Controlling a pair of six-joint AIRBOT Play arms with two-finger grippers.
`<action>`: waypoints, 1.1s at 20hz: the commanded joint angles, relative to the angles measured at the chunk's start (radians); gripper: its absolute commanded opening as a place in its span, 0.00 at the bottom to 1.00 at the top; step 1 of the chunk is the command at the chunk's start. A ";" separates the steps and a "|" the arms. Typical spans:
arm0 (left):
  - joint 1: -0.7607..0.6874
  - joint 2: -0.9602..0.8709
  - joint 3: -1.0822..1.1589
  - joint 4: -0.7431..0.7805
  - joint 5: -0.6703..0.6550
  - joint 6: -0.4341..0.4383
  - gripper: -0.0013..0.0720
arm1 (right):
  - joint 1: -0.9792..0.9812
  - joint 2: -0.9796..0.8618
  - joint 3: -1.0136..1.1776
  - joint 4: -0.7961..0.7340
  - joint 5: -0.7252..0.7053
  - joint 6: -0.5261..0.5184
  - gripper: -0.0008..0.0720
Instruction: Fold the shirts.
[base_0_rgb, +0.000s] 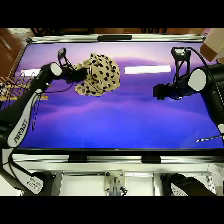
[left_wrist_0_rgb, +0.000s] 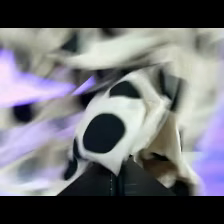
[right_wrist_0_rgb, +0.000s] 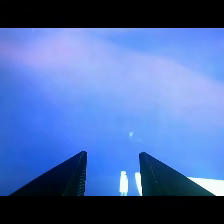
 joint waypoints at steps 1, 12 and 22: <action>-0.013 0.233 0.056 -0.010 0.003 0.107 0.08 | 0.001 0.003 0.026 0.003 0.025 -0.039 0.64; -0.631 0.668 0.013 0.251 -0.071 -0.051 0.08 | 0.001 0.312 0.423 -0.289 0.040 -0.002 0.64; -0.821 0.260 -0.143 0.150 -0.094 -0.229 1.00 | 0.001 0.346 0.421 -0.257 0.356 0.000 0.64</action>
